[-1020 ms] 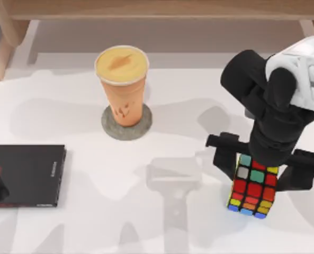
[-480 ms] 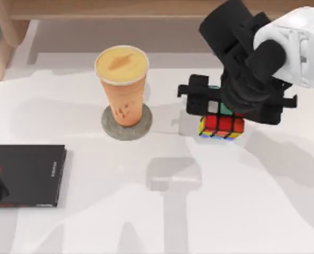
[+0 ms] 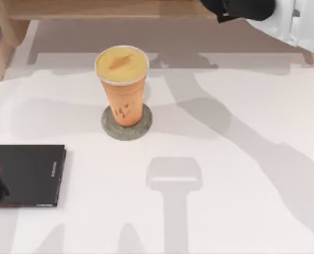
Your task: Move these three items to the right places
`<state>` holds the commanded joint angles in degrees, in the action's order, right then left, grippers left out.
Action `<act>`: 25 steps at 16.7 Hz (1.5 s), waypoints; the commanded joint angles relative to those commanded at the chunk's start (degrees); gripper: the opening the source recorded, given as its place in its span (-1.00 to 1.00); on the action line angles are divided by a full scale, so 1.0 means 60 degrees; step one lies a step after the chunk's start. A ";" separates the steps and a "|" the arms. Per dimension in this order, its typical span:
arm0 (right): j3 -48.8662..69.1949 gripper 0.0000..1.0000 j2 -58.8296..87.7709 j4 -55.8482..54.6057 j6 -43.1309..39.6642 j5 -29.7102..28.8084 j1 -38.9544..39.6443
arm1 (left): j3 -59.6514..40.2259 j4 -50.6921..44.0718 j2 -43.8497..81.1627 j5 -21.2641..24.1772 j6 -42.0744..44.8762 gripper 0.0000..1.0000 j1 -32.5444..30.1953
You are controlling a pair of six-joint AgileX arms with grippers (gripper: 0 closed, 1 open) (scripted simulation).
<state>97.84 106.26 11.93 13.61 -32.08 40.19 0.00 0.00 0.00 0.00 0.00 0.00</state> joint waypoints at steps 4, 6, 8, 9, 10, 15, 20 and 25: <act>0.0979 -1.00 0.0186 -0.1930 -0.1695 -0.1288 0.0041 | 0.0000 0.0000 0.0000 0.0000 0.0000 1.00 0.0000; 0.1225 -1.00 0.0312 -0.2312 -0.2036 -0.1592 0.0001 | 0.0000 0.0000 0.0000 0.0000 0.0000 1.00 0.0000; 0.1258 -1.00 0.0339 -0.2354 -0.2073 -0.1628 -0.0007 | 0.0000 0.0000 0.0000 0.0000 0.0000 1.00 0.0000; 0.1258 -1.00 0.0339 -0.2354 -0.2073 -0.1628 -0.0007 | 0.0000 0.0000 0.0000 0.0000 0.0000 1.00 0.0000; 0.1258 -1.00 0.0339 -0.2354 -0.2073 -0.1628 -0.0007 | 0.0000 0.0000 0.0000 0.0000 0.0000 1.00 0.0000; 0.1908 -1.00 0.0368 -0.2704 -0.2159 -0.1146 -0.0293 | 0.0000 0.0000 0.0000 0.0000 0.0000 1.00 0.0000; 0.4875 -1.00 0.1894 -0.2686 -0.2295 -0.0231 -0.0830 | 0.0000 0.0000 0.0000 0.0000 0.0000 1.00 0.0000; 0.7191 -1.00 0.3782 -0.0809 -0.2210 -0.0102 -0.1227 | 0.0000 0.0000 0.0000 0.0000 0.0000 1.00 0.0000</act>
<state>140.98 128.95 7.08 0.35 -32.70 32.83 0.00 0.00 0.00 0.00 0.00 0.00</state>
